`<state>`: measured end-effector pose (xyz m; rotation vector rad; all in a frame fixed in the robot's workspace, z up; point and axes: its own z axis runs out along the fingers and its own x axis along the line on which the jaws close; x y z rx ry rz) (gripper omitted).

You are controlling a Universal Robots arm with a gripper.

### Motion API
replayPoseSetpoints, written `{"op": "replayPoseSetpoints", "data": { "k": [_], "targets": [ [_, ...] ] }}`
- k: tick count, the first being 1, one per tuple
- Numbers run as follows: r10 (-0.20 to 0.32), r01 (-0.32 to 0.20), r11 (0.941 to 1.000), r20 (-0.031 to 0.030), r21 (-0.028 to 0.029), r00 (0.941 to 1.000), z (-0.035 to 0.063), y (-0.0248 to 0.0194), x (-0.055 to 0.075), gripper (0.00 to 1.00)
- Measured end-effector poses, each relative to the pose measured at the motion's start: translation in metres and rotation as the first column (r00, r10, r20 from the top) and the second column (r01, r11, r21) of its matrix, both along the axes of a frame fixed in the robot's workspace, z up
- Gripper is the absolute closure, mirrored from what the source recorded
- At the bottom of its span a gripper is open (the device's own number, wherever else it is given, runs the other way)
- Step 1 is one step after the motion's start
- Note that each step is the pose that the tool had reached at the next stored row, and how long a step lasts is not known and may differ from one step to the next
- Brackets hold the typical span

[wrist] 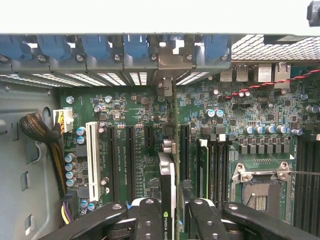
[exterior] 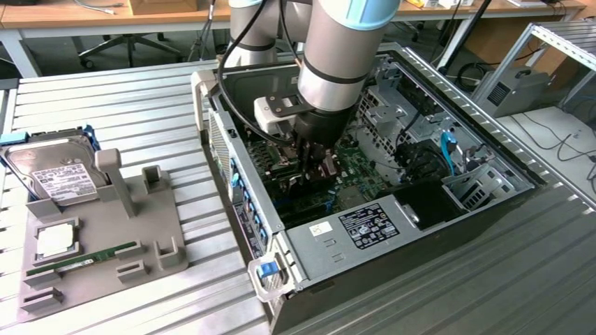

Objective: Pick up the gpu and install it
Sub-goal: 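Insert the gpu into the slot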

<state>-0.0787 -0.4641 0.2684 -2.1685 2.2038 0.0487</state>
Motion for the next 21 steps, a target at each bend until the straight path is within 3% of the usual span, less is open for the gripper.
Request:
{"op": "replayPoseSetpoints", "data": {
  "k": [11,15,21],
  "targets": [
    [0.000,0.000,1.0000,0.0001,0.0005,1.0000,-0.0002,0.0001,-0.0001,0.73],
    [0.000,0.000,1.0000,0.0001,0.0001,1.0000,0.0000,0.0000,0.0000,0.55],
    [0.000,0.000,1.0000,0.0000,0.0000,1.0000,0.0001,0.0000,0.0000,0.55]
  ]
}}
